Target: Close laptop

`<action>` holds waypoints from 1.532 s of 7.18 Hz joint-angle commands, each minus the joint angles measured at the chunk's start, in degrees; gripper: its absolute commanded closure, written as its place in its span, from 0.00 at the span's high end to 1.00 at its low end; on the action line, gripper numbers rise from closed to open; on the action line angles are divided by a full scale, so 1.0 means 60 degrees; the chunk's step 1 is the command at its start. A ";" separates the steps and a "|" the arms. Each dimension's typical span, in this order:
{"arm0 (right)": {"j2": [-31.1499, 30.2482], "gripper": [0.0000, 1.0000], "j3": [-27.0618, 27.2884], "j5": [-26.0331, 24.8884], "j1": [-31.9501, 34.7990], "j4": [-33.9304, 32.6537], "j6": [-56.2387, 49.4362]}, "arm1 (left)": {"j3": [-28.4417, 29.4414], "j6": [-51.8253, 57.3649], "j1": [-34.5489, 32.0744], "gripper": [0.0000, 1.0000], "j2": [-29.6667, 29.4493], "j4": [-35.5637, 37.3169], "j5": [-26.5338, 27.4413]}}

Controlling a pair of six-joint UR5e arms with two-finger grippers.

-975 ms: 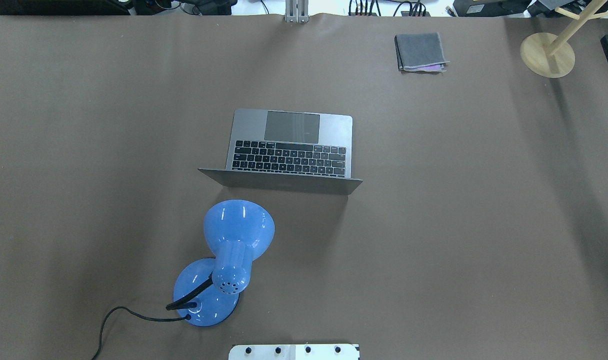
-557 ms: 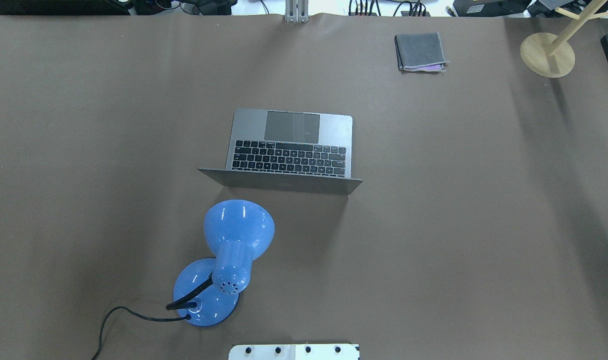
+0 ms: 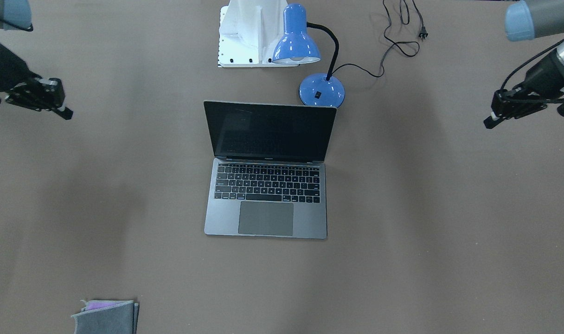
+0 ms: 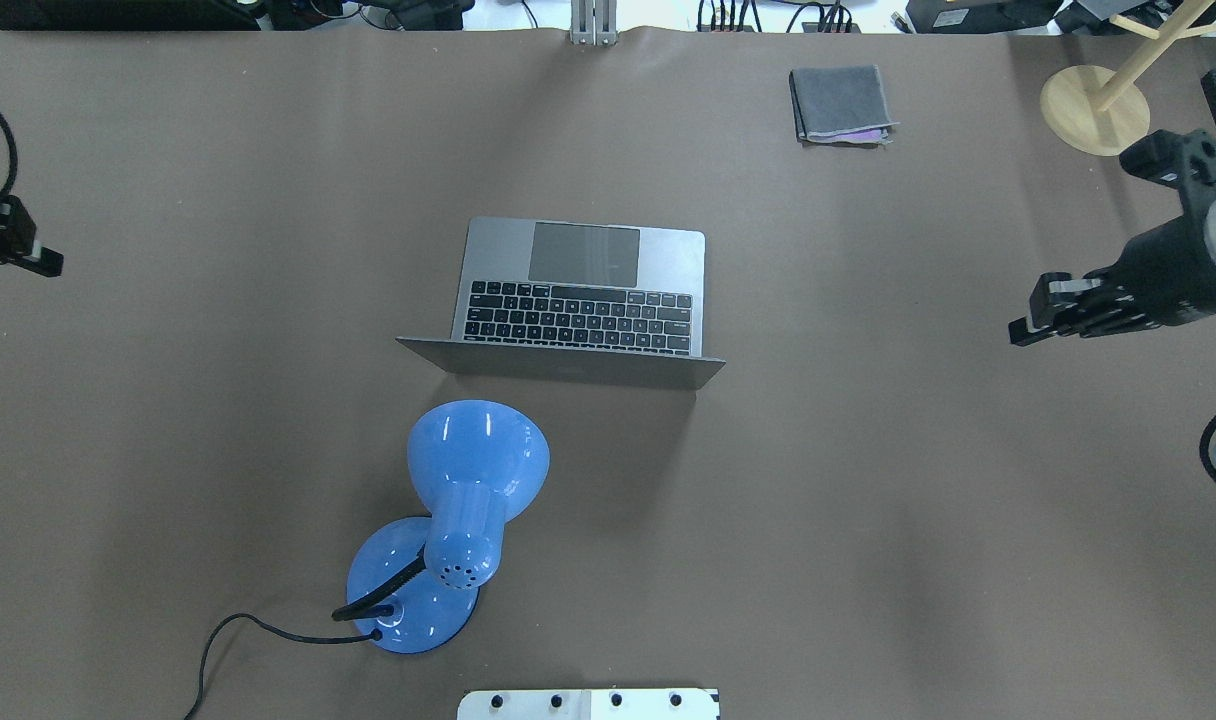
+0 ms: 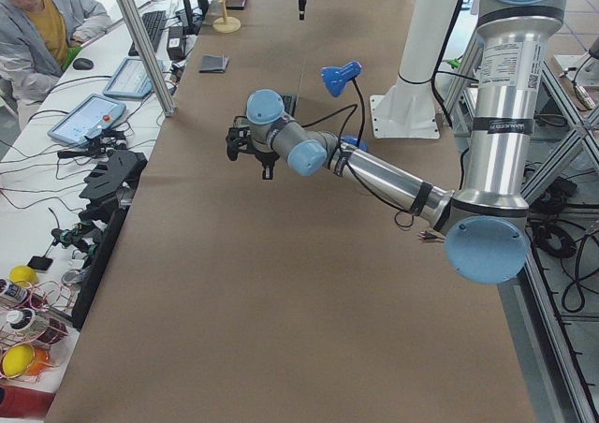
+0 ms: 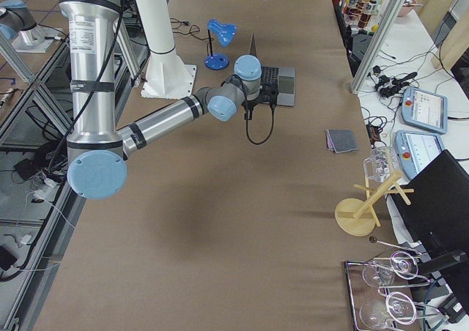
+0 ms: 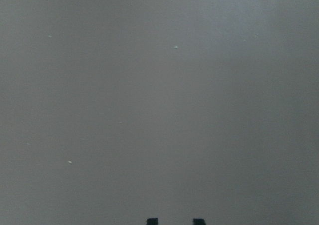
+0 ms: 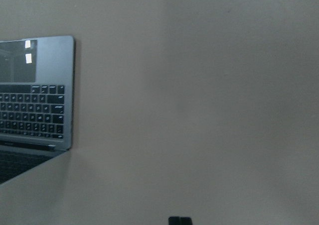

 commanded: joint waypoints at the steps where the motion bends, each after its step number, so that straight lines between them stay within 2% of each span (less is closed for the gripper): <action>1: 0.1411 0.00 0.0356 -0.1068 -0.1849 -0.0088 0.2742 | -0.0367 -0.1437 0.1116 0.00 -0.0884 0.0018 0.0031; 2: 0.1839 0.00 0.0371 -0.1203 -0.2349 -0.0088 0.3318 | -0.0615 -0.1660 0.1455 0.00 -0.1034 0.0018 0.0045; 4: 0.2280 0.00 0.0356 -0.2050 -0.3259 -0.0103 0.3543 | -0.0749 -0.2229 0.2406 0.00 -0.1545 0.0018 0.0046; 6: 0.2356 0.00 0.0356 -0.2127 -0.3496 -0.0103 0.3689 | -0.0705 -0.2936 0.3053 0.00 -0.1884 0.0018 0.0119; 7: 0.2733 0.00 0.0182 -0.2214 -0.3656 -0.0132 0.3719 | -0.0632 -0.2937 0.3157 0.00 -0.1899 0.0018 0.0119; 9: 0.3495 0.00 -0.0286 -0.2988 -0.3643 -0.0598 0.3690 | -0.0573 -0.2937 0.3596 0.00 -0.2059 0.0033 0.0221; 11: 0.3571 0.00 -0.0463 -0.3662 -0.3643 -0.0674 0.3573 | -0.0384 -0.2951 0.3612 0.00 -0.2352 0.0033 0.0221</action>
